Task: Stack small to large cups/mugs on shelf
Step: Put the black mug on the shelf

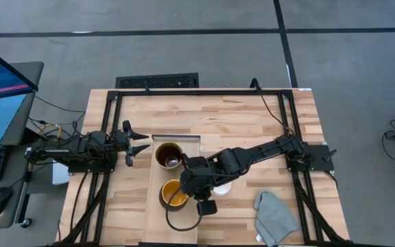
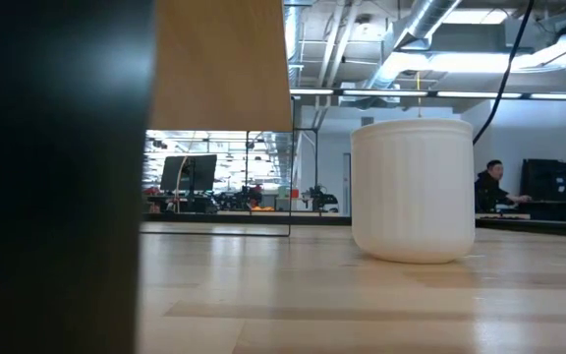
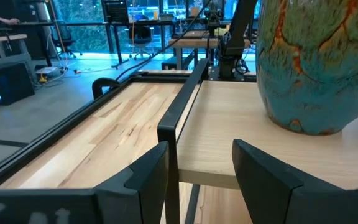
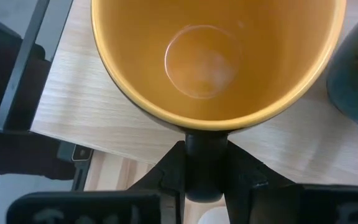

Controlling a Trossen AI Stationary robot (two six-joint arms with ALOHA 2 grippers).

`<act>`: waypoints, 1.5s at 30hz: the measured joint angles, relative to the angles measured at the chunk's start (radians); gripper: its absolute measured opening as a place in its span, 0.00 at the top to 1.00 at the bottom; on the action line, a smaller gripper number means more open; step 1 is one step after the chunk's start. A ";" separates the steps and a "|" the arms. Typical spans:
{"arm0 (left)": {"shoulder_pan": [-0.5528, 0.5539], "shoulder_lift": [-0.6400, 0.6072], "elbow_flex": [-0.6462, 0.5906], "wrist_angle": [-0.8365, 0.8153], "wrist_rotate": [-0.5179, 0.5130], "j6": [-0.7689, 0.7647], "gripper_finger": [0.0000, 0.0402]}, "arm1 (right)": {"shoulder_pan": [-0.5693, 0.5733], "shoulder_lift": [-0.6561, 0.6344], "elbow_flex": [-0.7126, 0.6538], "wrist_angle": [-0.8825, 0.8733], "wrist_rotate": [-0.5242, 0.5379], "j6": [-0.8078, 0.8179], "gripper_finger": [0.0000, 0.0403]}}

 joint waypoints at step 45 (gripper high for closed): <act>0.000 0.000 0.000 0.000 0.000 -0.022 0.58 | -0.007 -0.002 -0.019 0.055 -0.002 0.044 0.72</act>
